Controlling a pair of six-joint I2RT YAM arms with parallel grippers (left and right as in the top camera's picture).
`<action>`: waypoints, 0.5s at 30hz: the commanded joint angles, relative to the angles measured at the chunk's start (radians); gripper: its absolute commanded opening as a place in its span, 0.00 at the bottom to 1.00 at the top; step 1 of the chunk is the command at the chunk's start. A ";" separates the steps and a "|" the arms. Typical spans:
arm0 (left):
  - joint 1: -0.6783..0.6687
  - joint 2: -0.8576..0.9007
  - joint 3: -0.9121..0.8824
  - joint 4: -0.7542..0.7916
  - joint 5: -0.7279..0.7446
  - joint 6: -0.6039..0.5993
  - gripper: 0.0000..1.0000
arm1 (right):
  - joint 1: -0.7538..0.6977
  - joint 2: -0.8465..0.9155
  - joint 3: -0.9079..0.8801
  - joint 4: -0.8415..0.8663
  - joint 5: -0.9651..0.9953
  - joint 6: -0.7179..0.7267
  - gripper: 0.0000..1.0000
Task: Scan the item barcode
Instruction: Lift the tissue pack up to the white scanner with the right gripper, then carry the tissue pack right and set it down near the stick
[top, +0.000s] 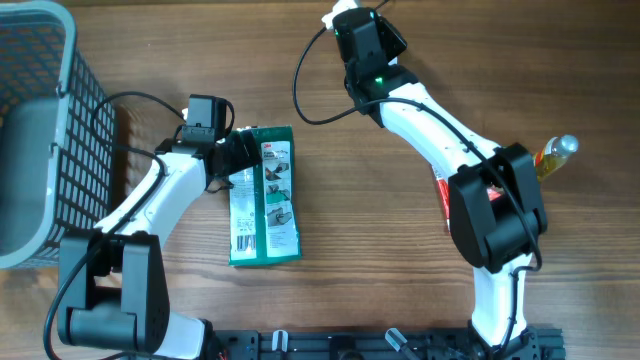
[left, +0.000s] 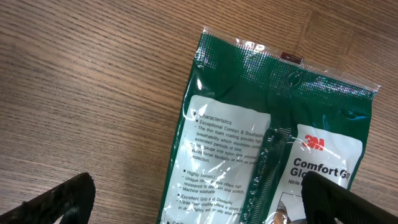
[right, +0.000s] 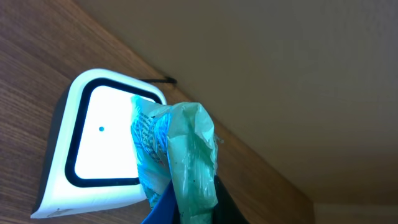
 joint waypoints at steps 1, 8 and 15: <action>0.002 -0.019 -0.008 0.003 -0.013 0.012 1.00 | -0.005 0.040 0.014 0.042 0.020 -0.017 0.04; 0.002 -0.019 -0.008 0.003 -0.013 0.012 1.00 | -0.002 0.066 0.014 -0.011 -0.066 -0.014 0.05; 0.002 -0.019 -0.008 0.003 -0.013 0.012 1.00 | -0.001 0.067 0.014 -0.110 -0.152 0.068 0.06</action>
